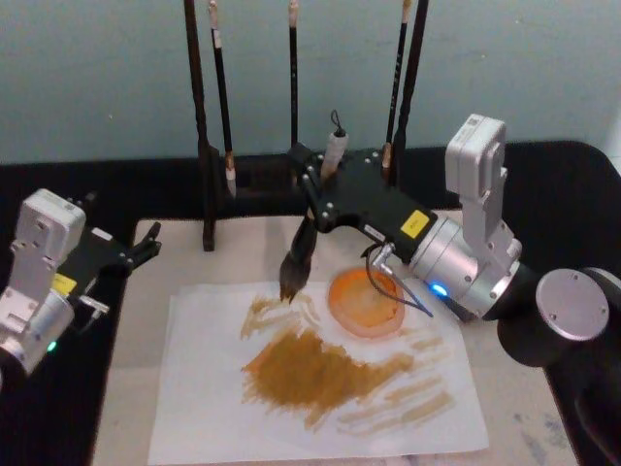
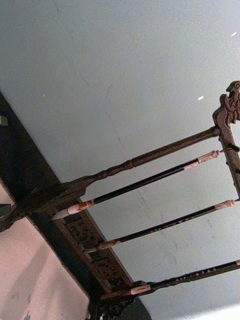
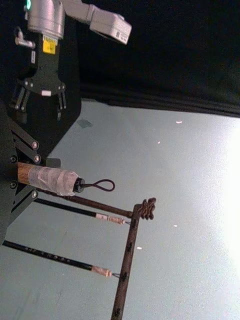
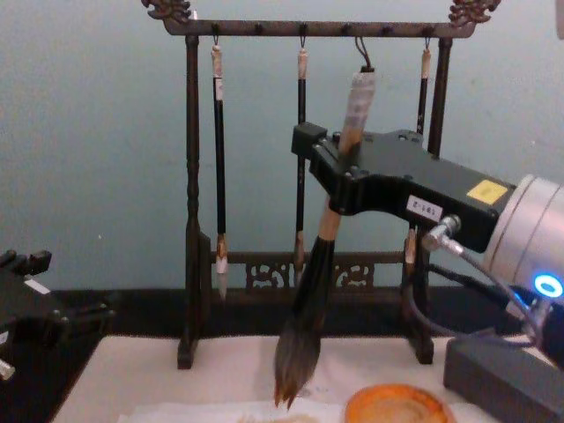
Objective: Pick up the brush from the inkstone, write on the paper, then place the brush back to its original position.
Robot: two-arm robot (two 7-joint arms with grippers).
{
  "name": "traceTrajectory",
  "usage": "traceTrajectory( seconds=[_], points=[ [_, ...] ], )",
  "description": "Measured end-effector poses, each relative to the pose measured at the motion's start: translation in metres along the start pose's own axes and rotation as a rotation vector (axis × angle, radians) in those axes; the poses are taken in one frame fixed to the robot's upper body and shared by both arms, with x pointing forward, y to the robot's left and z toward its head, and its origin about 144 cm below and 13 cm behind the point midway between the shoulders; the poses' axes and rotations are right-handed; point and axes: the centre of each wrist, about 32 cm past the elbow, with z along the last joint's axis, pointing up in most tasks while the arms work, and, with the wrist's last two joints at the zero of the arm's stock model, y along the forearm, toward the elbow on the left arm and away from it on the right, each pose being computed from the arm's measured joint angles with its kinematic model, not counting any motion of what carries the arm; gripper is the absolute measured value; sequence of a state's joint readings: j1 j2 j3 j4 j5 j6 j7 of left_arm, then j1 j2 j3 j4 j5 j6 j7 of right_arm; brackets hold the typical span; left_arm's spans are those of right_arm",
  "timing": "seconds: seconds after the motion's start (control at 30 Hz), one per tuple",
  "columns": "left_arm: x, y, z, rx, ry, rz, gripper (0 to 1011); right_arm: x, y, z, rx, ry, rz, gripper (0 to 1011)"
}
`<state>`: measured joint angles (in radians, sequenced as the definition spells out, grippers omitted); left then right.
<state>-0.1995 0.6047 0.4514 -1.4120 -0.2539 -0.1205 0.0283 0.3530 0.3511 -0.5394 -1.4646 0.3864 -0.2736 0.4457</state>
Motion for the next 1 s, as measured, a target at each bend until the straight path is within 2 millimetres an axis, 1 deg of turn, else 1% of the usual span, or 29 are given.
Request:
traceTrajectory(
  seconds=[0.4,0.8,1.0],
  points=[
    [0.000,0.000,0.000,0.000,0.000,0.000,1010,-0.010,-0.016,-0.002,-0.033,-0.032,-0.009,2],
    [0.000,0.000,0.000,0.000,0.000,0.000,1010,-0.012,-0.028,-0.003,-0.052,-0.062,-0.037,2],
    [0.000,0.000,0.000,0.000,0.000,0.000,1010,-0.012,-0.032,-0.005,-0.060,-0.078,-0.040,2]
  ],
)
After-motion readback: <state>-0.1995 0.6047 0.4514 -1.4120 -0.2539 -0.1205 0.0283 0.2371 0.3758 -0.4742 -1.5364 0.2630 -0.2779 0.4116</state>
